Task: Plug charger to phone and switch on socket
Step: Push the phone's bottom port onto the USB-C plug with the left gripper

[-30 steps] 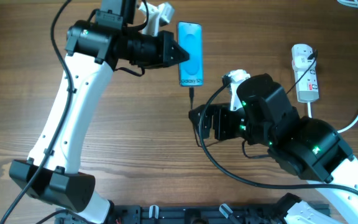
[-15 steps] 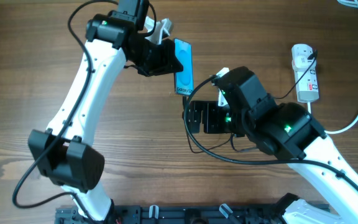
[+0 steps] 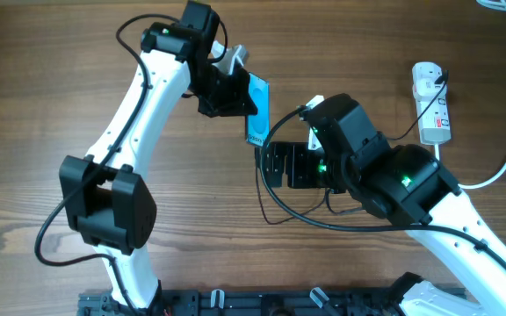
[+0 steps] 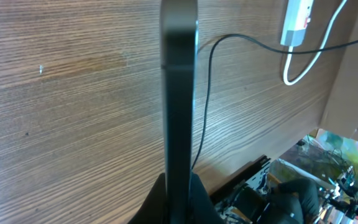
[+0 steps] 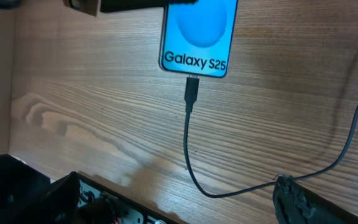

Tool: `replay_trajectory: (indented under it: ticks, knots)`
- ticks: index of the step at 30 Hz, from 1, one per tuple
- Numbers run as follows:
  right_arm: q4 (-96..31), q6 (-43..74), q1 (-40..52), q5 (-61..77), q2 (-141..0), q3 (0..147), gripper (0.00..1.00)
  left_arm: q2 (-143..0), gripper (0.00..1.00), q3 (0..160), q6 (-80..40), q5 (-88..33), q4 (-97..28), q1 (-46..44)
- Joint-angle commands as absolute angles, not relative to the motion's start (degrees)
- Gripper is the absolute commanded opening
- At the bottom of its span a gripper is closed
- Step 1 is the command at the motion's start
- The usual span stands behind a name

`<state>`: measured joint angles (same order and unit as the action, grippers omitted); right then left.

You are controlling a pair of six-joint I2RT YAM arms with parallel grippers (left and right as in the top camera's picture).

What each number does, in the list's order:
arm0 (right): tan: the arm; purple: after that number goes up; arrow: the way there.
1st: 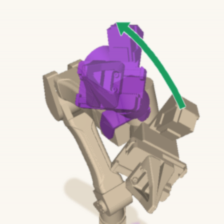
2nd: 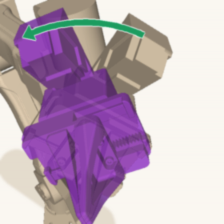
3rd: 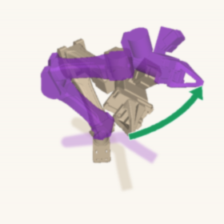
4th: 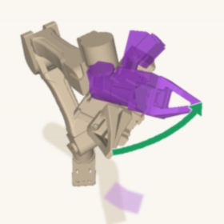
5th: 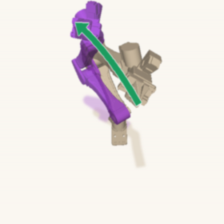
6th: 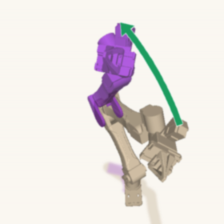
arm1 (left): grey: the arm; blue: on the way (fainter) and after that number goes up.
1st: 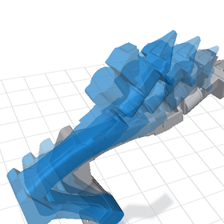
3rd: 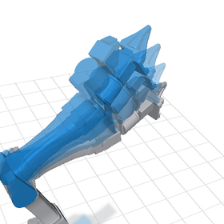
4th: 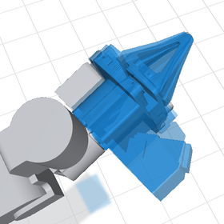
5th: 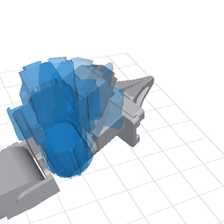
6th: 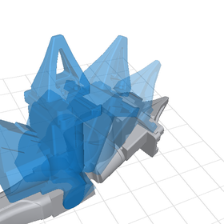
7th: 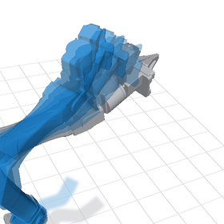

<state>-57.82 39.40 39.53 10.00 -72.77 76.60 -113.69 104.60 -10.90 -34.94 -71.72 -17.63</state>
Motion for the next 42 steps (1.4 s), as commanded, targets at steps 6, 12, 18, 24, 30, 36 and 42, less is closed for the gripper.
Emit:
replay_trajectory:
  ticks: [6,12,18,24,30,36,42]
  knots:
    - [-57.7,42.2,39.1,8.4,-72.9,77.9,1.0,-114.2,0.04,98.3,-9.4,-35.7,-68.1,-17.9]
    - [-58.6,42.2,39.1,6.9,-72.9,77.9,1.0,-114.2,0.04,95.5,-11.4,-35.8,-65.2,-17.9]
    - [-63.7,44.0,35.0,2.6,-72.9,77.9,1.0,-114.2,0.04,91.7,-11.6,-35.9,-61.8,-17.9]
    - [-67.2,43.5,31.4,2.7,-72.9,77.9,1.0,-114.2,0.04,85.6,-14.4,-38.2,-53.2,-17.9]
    - [-67.1,43.7,31.4,3.1,-72.9,77.9,1.0,-114.5,0.04,81.3,-14.6,-44.8,-46.0,-17.9]
    - [-66.5,43.7,31.4,4.8,-72.9,77.9,1.0,-117.5,0.04,81.3,-15.9,-45.0,-42.2,-18.9]
    - [-66.5,43.7,31.4,5.0,-72.9,77.9,1.0,-119.0,0.04,81.3,-15.9,-45.0,-37.4,-20.9]
